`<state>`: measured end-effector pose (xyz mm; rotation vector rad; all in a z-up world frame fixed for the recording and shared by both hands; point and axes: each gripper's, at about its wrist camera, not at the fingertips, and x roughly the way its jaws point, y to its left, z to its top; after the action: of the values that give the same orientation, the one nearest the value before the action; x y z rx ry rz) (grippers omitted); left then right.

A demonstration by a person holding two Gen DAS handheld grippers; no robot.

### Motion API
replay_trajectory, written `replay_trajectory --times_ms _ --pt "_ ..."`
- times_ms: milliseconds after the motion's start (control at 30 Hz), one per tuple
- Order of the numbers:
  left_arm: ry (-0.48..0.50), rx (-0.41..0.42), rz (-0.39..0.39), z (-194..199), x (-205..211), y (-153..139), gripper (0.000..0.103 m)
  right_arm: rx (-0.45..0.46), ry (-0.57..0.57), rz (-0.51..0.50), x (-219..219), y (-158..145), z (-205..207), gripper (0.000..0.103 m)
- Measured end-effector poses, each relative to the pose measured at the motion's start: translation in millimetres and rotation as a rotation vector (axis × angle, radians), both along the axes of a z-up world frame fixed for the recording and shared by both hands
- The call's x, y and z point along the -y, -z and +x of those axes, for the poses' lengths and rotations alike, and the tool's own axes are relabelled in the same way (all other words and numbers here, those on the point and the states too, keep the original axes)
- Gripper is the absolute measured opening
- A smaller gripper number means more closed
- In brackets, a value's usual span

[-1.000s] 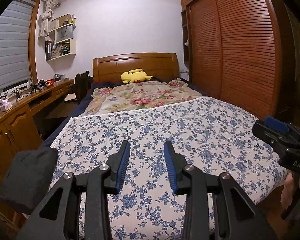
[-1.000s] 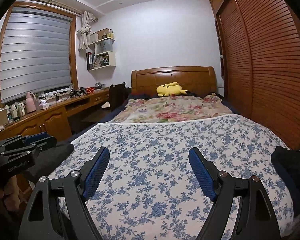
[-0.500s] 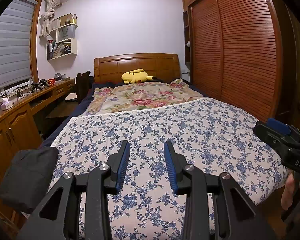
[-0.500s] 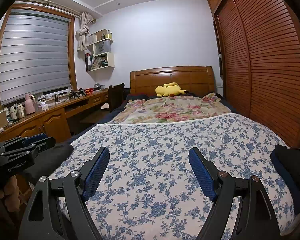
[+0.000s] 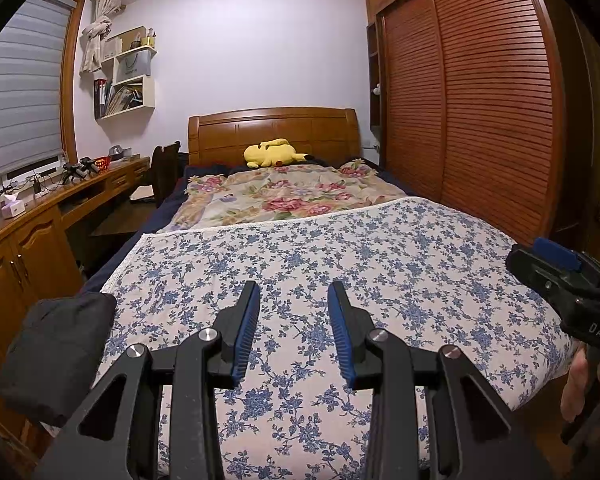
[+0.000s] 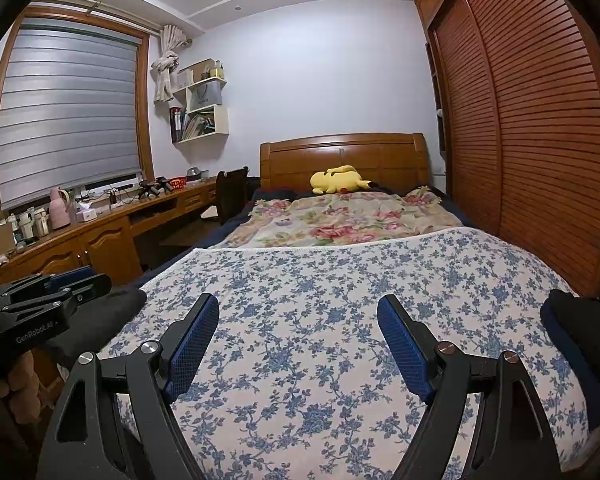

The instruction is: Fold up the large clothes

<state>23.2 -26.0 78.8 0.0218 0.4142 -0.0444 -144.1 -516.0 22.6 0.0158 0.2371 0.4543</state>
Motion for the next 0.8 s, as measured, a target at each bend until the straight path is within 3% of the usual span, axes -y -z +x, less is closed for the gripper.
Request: replay_trajectory --times_ms 800 --pt "0.002 -0.002 -0.009 -1.0 -2.4 -0.9 0.036 0.009 -0.008 0.001 2.3 1.4 3.9 0.083"
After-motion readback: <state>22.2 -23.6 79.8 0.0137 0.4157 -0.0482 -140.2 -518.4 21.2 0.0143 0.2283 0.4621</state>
